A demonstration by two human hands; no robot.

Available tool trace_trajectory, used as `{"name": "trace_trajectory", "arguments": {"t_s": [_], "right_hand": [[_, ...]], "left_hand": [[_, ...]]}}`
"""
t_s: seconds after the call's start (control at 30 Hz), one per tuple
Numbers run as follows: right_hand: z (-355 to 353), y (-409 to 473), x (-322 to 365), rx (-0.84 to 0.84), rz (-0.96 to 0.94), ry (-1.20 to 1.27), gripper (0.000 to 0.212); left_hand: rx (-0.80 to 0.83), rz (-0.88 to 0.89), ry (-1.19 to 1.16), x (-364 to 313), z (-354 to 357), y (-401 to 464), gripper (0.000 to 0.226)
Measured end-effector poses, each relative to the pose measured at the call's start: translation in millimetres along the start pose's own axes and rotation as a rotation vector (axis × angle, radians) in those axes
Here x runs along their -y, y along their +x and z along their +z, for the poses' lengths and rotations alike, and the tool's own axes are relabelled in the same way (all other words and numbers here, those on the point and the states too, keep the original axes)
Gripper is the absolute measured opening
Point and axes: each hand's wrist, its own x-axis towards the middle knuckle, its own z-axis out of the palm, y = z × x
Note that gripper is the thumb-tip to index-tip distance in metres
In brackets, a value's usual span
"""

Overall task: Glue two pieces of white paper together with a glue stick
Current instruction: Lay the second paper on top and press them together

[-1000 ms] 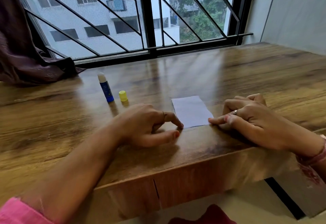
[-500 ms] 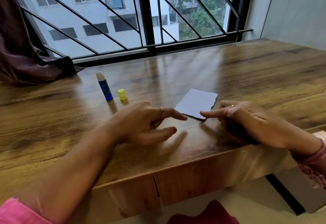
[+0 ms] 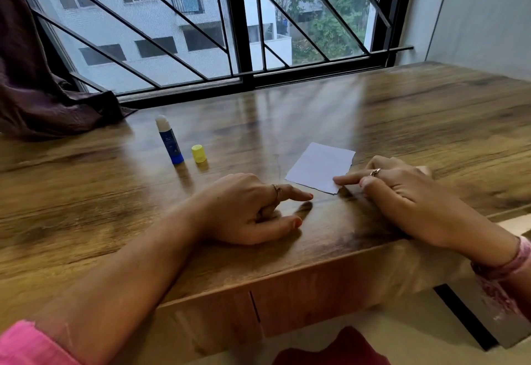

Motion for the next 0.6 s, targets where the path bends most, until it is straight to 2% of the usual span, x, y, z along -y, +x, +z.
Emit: {"name": "trace_trajectory", "arguments": {"t_s": [0.2,0.3,0.6], "right_hand": [[-3.4,-4.9,2.4,0.164,-0.158,0.013,0.053],[-5.3,-5.9,3.9,0.247,-0.226,0.065,0.049],[-8.9,-6.2,3.4,0.335,-0.250,0.101,0.052]], "left_hand": [[-0.011,0.017,0.012,-2.2,-0.9,-1.0,0.047],[0.006,0.047,0.010,-2.9,-1.6,-0.5,0.047],[0.007,0.097,-0.023,-0.6,-1.4,-1.7,0.049]]}}
